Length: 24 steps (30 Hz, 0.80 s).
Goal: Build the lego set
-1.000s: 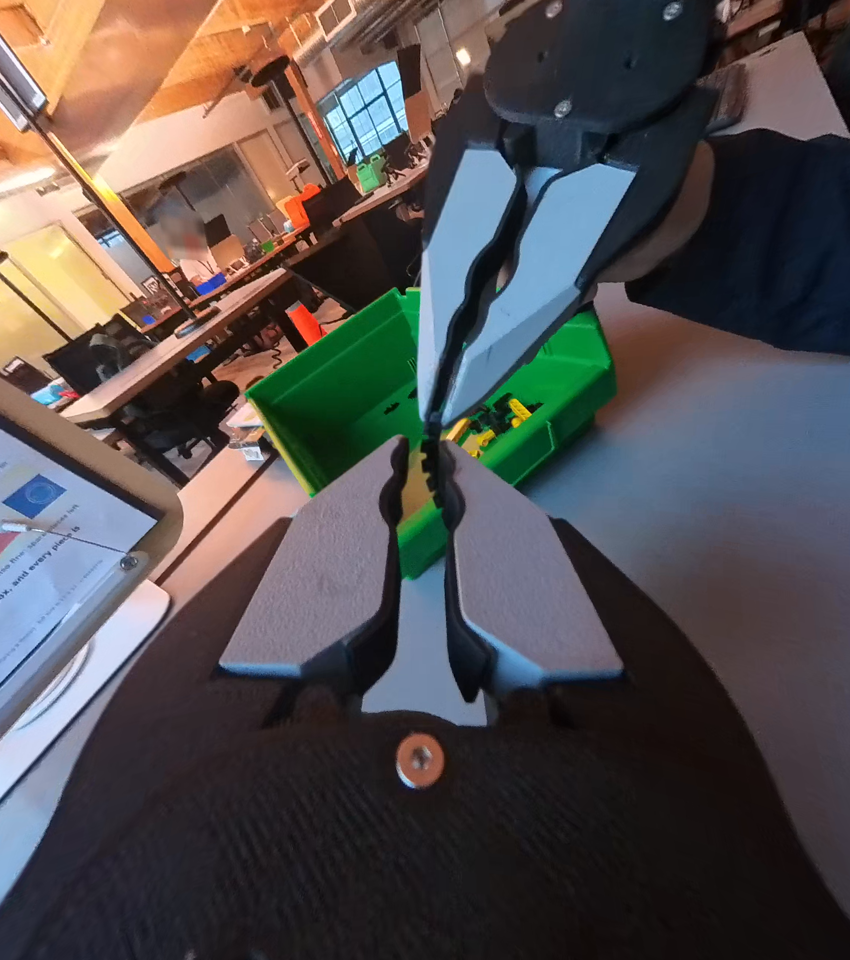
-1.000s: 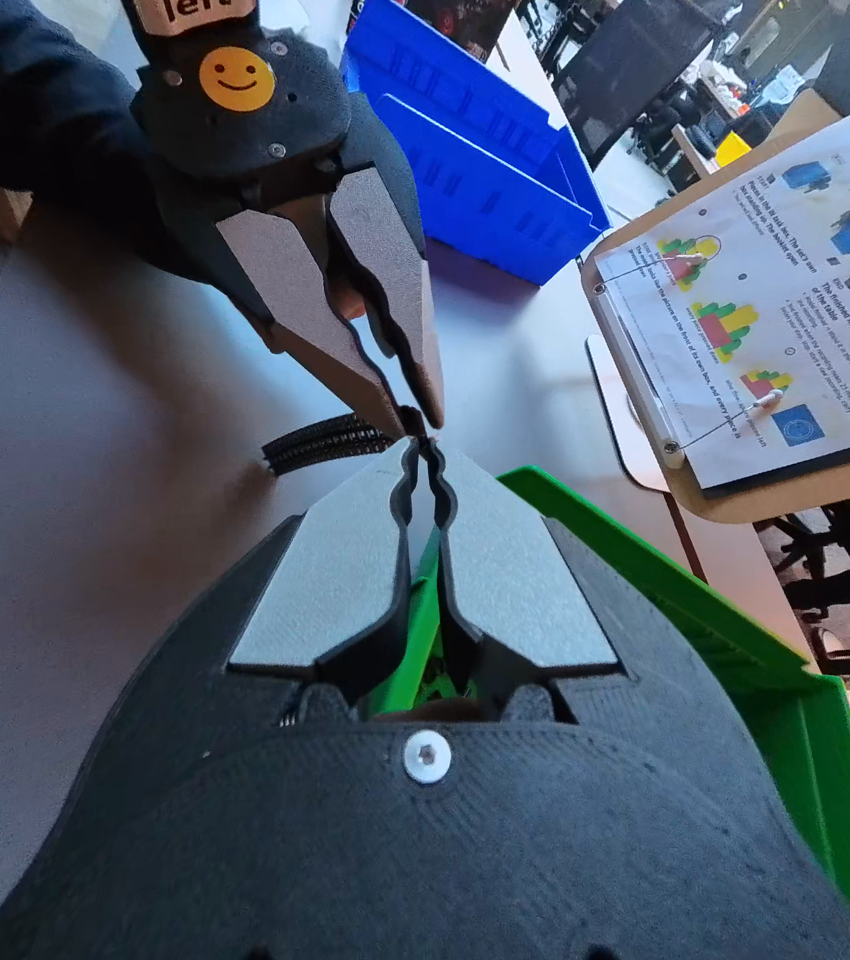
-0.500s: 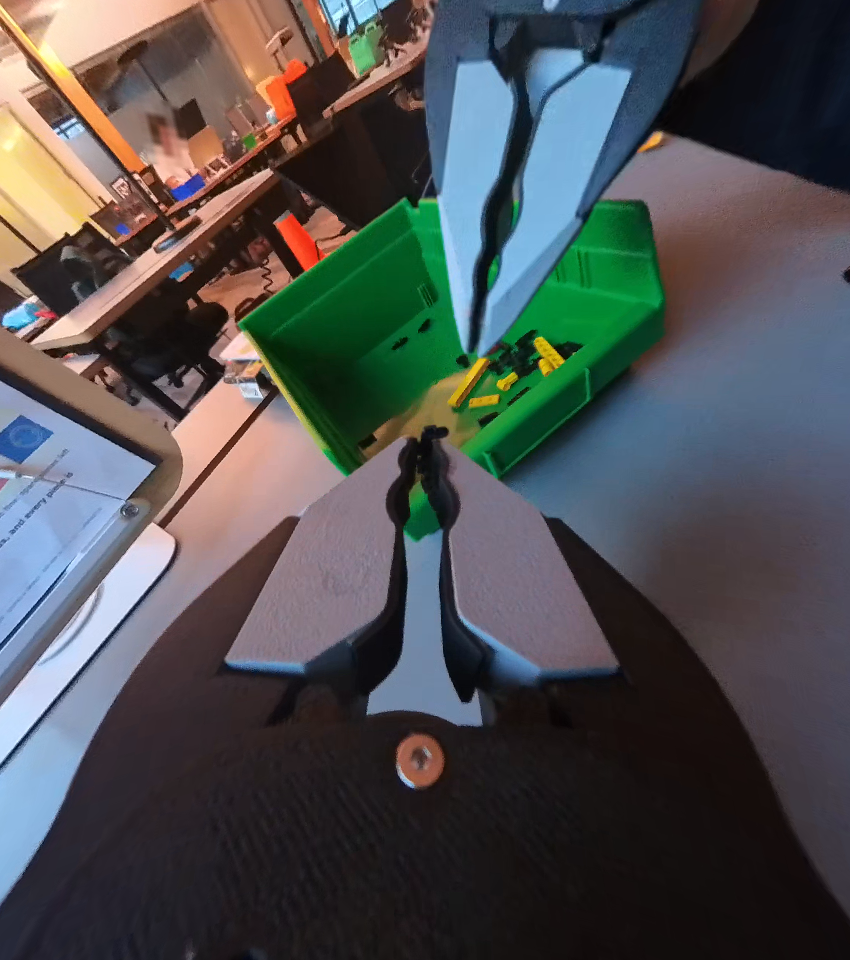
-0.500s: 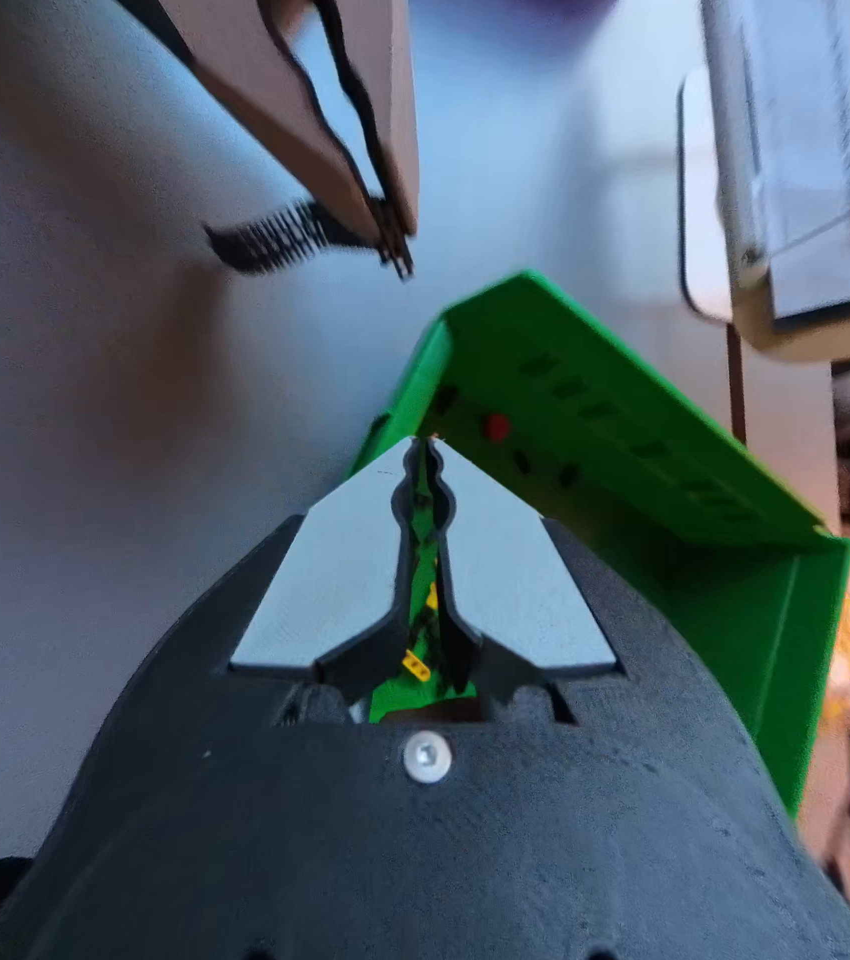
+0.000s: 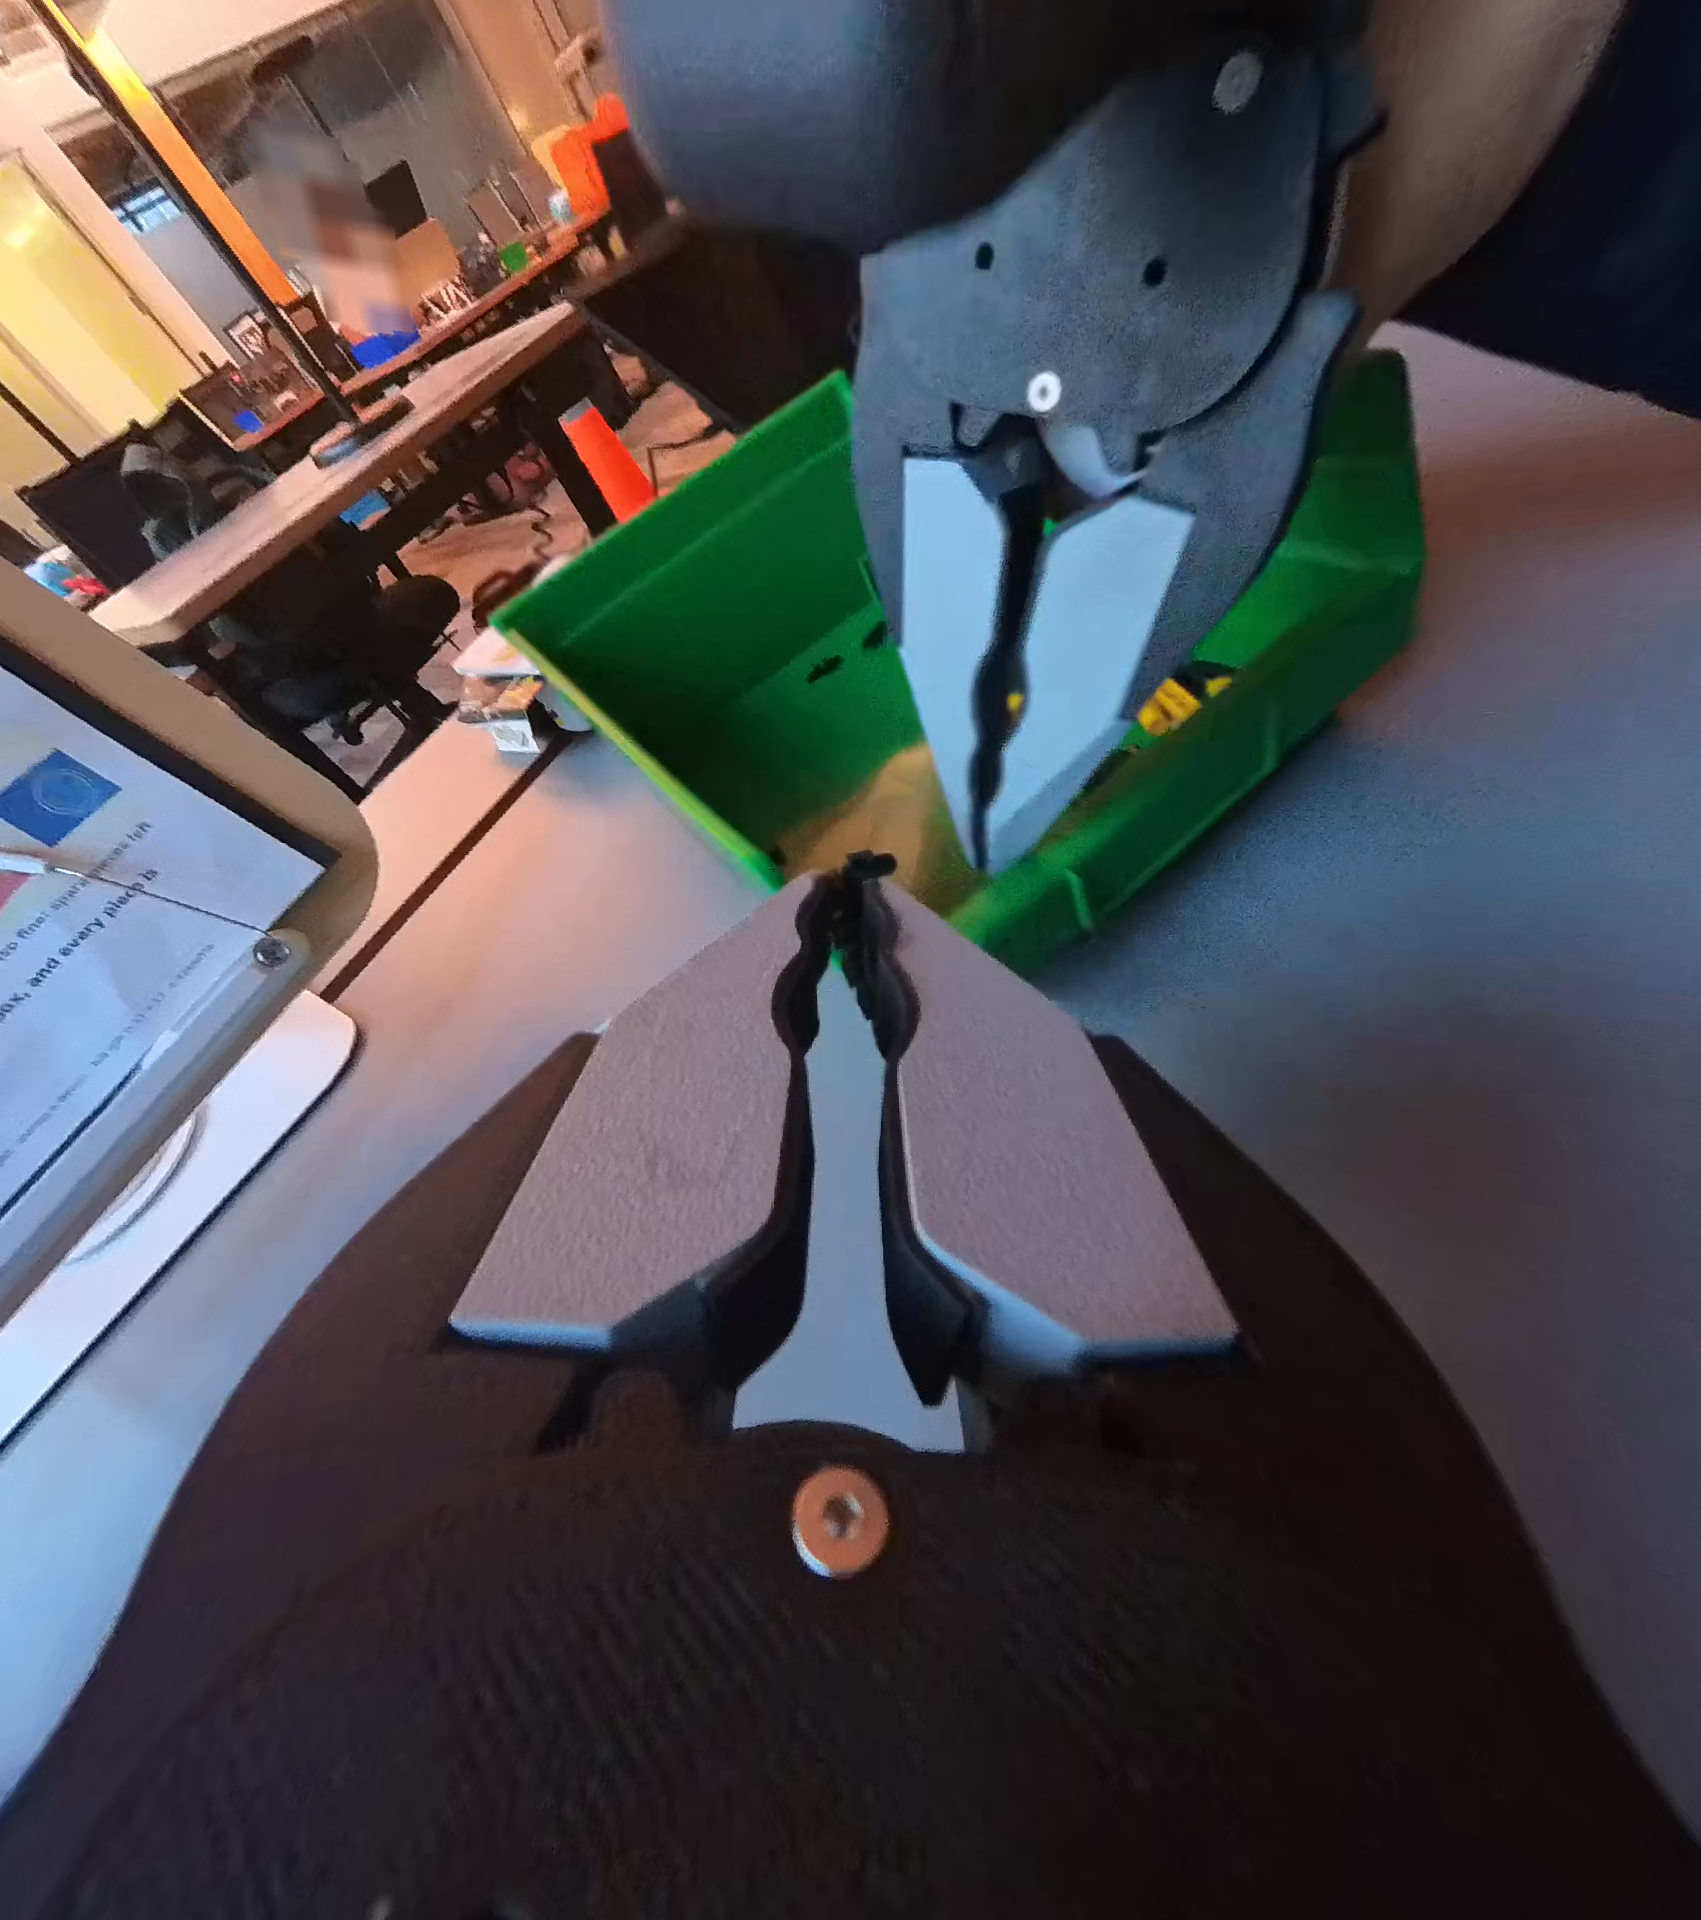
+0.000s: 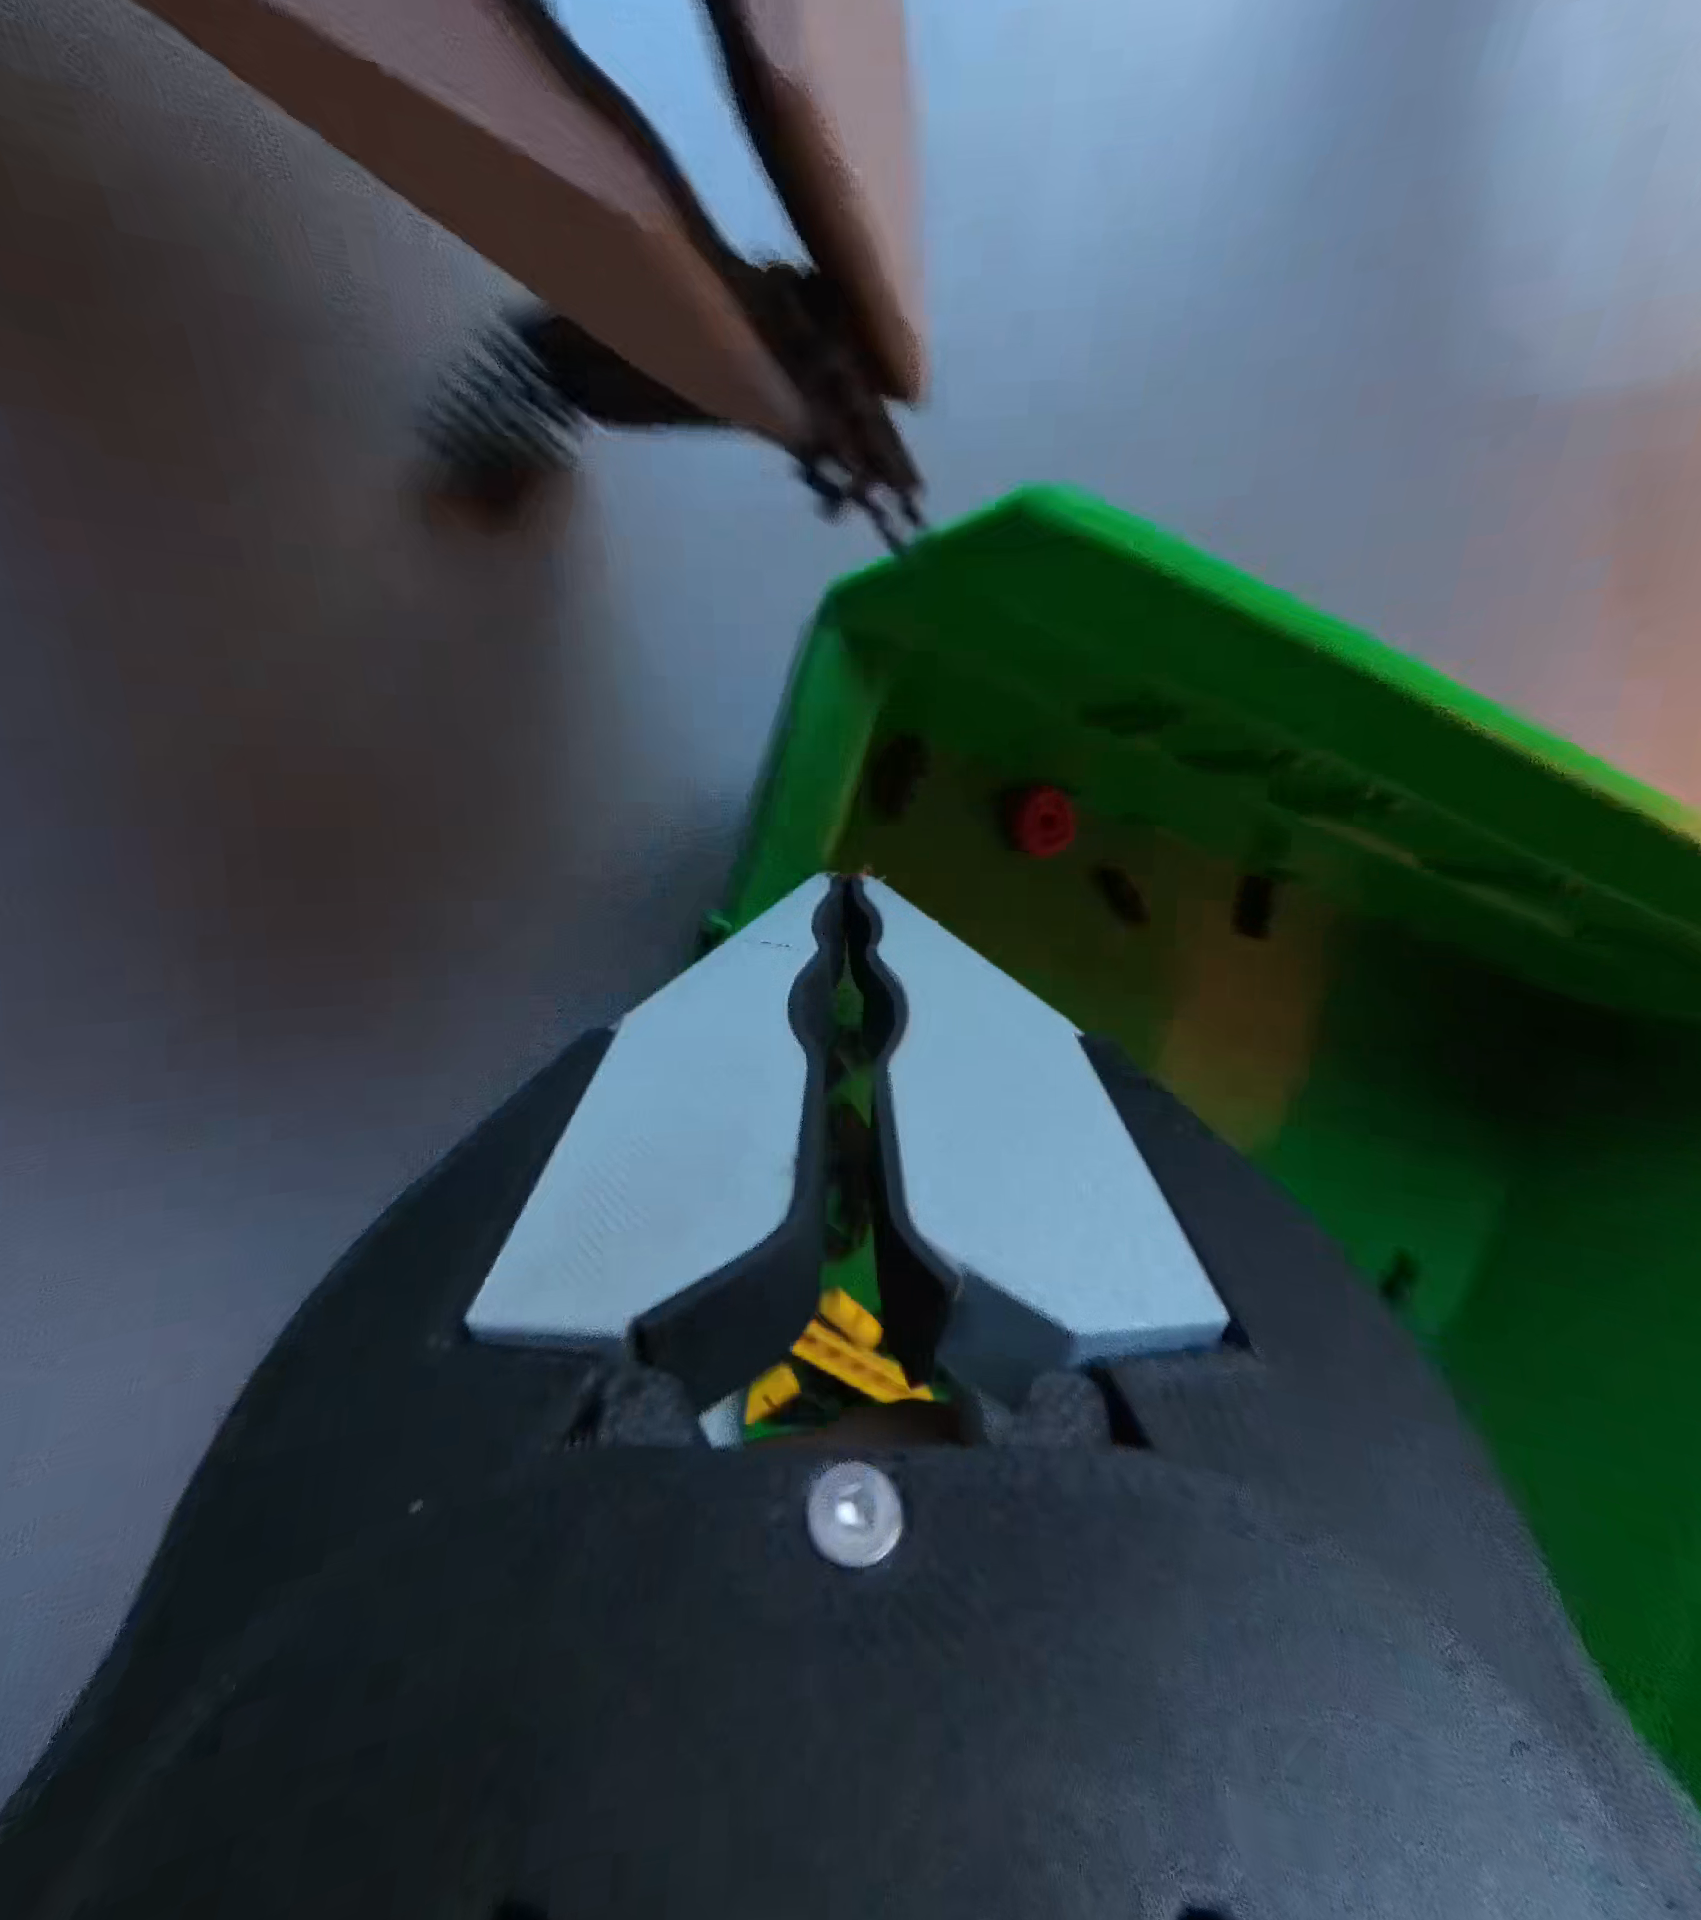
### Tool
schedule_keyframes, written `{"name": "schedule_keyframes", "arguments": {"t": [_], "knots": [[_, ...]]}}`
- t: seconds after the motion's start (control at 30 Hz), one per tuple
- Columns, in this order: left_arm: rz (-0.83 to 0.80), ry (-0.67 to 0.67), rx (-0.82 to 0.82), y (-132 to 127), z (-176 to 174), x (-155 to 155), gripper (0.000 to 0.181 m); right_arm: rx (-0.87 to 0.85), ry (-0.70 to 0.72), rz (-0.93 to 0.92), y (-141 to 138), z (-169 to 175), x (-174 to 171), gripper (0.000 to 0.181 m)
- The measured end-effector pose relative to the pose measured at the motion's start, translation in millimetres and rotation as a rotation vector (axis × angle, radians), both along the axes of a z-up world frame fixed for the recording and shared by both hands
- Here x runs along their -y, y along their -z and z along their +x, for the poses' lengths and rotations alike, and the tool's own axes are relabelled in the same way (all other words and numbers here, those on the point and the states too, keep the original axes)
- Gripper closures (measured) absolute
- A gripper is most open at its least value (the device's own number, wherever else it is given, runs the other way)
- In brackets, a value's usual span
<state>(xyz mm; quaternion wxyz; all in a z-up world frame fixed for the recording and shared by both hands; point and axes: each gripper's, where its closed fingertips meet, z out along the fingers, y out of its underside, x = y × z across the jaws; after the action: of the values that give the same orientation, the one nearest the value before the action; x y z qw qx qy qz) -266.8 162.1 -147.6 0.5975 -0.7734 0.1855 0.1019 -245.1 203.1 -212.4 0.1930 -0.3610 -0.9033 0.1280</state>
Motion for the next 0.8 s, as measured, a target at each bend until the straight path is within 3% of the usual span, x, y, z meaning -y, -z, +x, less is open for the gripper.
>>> {"name": "schedule_keyframes", "arguments": {"t": [0.03, 0.1, 0.17, 0.23, 0.3, 0.37, 0.63, 0.8], "knots": [[0.015, 0.001, -0.004, -5, 1, 1, 0.180, 0.013, -0.045, -0.088, -6, 6, 17, 0.181], [0.043, 0.004, -0.021, -13, 4, 4, 0.180, -0.012, -0.045, -0.100, -17, 7, 20, 0.181], [0.059, 0.007, -0.033, -19, 6, 6, 0.180, -0.117, 0.064, 0.015, -35, -6, -13, 0.181], [0.062, 0.010, -0.029, -21, 7, 7, 0.180, -0.248, 0.096, -0.074, -60, -19, -14, 0.181], [0.056, 0.015, -0.014, -20, 7, 7, 0.180, -0.371, -0.021, -0.249, -83, -20, 17, 0.181], [0.040, 0.022, 0.015, -19, 8, 7, 0.180, -0.459, -0.155, -0.319, -95, -12, 42, 0.166], [0.024, 0.065, 0.134, -22, 18, 7, 0.180, -0.496, -0.249, -0.315, -90, -7, 58, 0.168], [0.018, 0.084, 0.112, -19, 21, 8, 0.179, -0.490, -0.268, -0.323, -90, -4, 60, 0.180]]}}
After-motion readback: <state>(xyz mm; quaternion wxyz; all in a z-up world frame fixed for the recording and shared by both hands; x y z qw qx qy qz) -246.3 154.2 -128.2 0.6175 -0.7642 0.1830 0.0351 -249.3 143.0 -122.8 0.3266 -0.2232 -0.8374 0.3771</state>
